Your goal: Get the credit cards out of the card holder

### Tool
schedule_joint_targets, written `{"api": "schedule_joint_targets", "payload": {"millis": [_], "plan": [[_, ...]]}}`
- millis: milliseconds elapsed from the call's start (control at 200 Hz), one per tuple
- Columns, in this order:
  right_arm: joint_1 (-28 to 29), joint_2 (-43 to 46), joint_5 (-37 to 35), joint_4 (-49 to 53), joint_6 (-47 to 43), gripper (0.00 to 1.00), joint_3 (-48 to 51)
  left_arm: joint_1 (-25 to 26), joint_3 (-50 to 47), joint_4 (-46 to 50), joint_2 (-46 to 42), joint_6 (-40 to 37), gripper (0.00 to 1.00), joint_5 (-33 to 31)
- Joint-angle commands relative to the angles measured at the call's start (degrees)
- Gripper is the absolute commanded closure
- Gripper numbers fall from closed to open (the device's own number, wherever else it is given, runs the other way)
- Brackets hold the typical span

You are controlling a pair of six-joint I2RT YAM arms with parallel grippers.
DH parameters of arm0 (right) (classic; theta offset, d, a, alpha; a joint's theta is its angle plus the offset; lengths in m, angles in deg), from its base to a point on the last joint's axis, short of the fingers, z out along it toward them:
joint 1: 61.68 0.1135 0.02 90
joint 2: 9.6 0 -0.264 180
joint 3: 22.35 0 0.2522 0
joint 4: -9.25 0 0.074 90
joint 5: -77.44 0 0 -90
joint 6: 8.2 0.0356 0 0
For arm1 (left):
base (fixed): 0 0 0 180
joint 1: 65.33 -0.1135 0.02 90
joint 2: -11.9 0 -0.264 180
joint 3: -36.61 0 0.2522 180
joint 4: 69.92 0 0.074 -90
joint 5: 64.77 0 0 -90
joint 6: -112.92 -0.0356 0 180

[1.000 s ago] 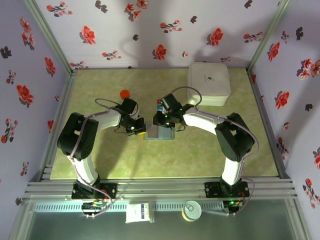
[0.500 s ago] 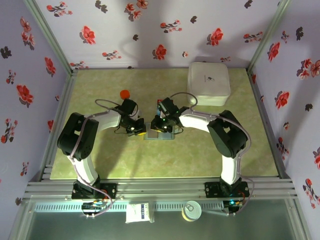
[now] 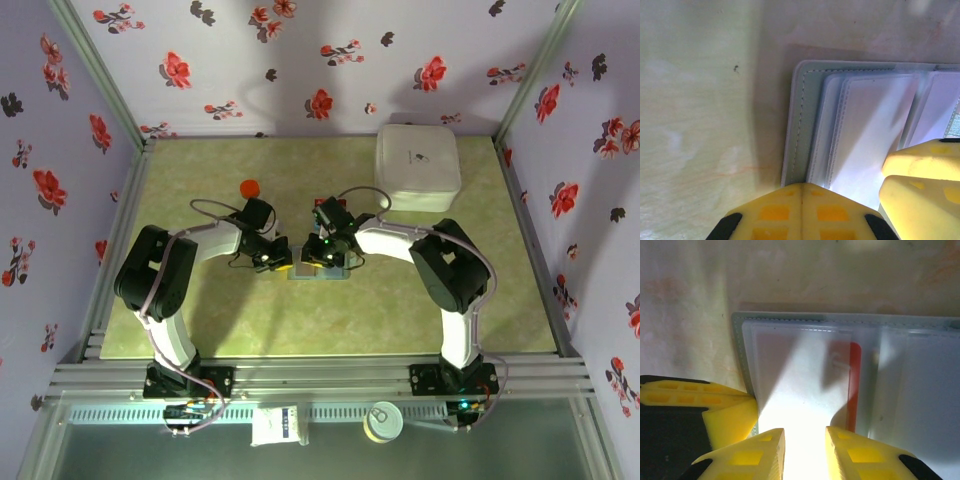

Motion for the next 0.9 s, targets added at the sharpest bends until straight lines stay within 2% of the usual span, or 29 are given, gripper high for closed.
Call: {"api": "schedule_joint_targets", "payload": {"millis": [0, 420, 750, 895], "plan": [[0.4, -0.8, -2.5, 4.0, -2.0, 0.73, -1.7, -0.2, -0.4, 1.3, 0.4, -0.6, 1.00, 0.2], [0.2, 1.0, -5.4, 6.9, -3.9, 0.73, -0.7, -0.2, 0.4, 1.9, 0.7, -0.9, 1.00, 0.0], [-0.6, 2.0, -2.4, 2.4, -3.8, 0.76, 2.4, -0.3, 1.6, 1.6, -4.1, 1.1, 1.00, -0.6], [-1.2, 2.4, -1.6, 1.4, -3.7, 0.76, 3.7, -0.2, 3.1, 1.2, -4.9, 2.8, 1.00, 1.6]]}}
